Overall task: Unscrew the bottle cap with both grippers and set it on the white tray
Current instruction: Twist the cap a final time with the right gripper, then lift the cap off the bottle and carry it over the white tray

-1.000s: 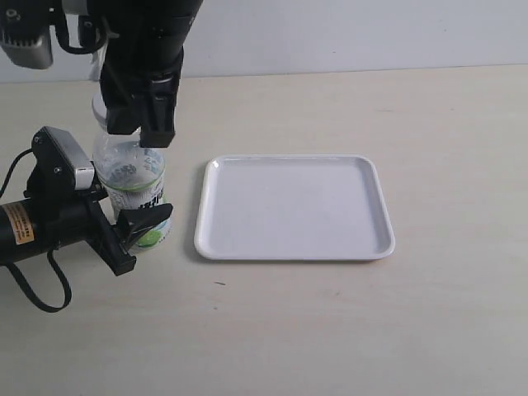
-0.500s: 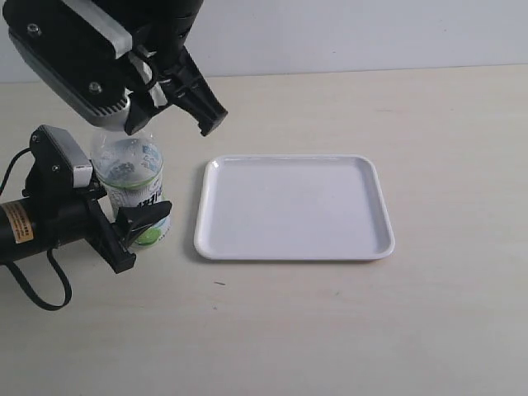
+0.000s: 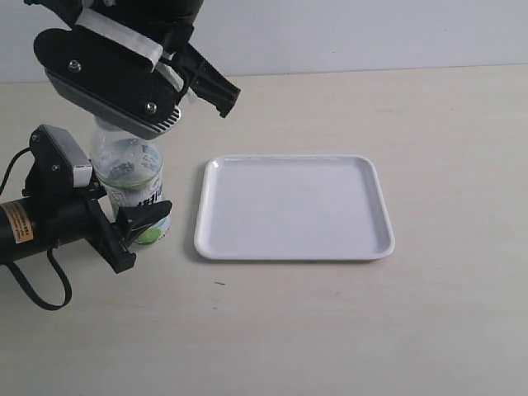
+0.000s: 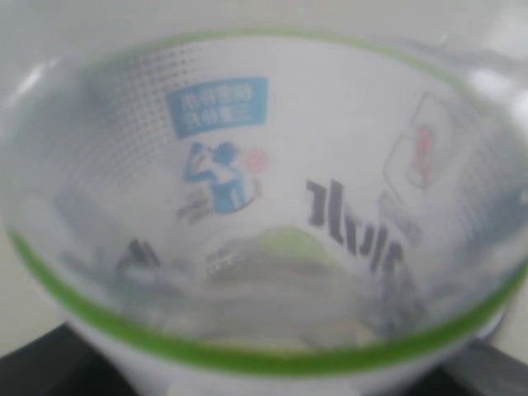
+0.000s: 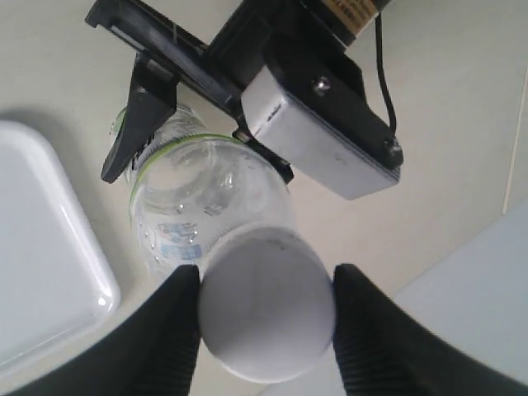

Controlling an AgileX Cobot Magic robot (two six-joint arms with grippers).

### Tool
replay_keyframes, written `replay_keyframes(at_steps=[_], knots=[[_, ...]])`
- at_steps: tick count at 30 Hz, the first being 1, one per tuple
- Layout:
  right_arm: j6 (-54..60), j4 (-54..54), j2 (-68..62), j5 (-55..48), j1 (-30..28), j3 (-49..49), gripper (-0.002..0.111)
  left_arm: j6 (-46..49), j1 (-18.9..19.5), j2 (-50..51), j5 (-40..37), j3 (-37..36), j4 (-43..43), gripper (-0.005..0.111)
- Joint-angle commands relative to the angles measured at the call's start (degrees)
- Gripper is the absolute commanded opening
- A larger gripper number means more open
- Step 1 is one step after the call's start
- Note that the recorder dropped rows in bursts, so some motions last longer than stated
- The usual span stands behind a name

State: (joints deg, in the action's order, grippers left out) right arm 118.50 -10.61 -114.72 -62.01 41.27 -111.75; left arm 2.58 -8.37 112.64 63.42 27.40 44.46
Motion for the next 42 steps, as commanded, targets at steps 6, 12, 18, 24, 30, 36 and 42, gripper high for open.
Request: replay_keyframes(at_steps=[6, 12, 18, 24, 30, 36, 42], knots=[[-16.6, -2.9, 7.4, -2.1, 0.1, 0.0, 0.0, 0.0, -0.2, -0.8, 3.4, 0.1, -1.0, 0.0], [-50.6, 6.5, 12.0, -2.1, 0.1, 0.0, 0.0, -1.6, -0.2, -0.8, 4.6, 0.1, -2.0, 0.0], [-86.1, 21.5, 13.8, -7.9, -0.7, 0.2, 0.0, -7.0, -0.2, -0.8, 5.6, 0.1, -2.7, 0.0], [-98.6, 20.9, 14.0, -7.9, -7.0, 8.5, 0.0, -10.7, -0.2, -0.4, 5.6, 0.1, -3.3, 0.0], [-100.8, 11.2, 13.9, 7.1, -16.8, 27.4, 0.0, -10.7, -0.2, 0.1, 5.4, 0.1, -3.3, 0.0], [-100.8, 9.0, 13.9, 24.1, -18.7, 41.3, 0.0, -10.3, -0.2, 0.1, 5.4, 0.1, -3.7, 0.0], [-100.8, 9.0, 13.8, 33.3, -18.7, 48.3, 0.0, -10.3, -0.2, 0.1, 5.4, 0.1, -3.7, 0.0]])
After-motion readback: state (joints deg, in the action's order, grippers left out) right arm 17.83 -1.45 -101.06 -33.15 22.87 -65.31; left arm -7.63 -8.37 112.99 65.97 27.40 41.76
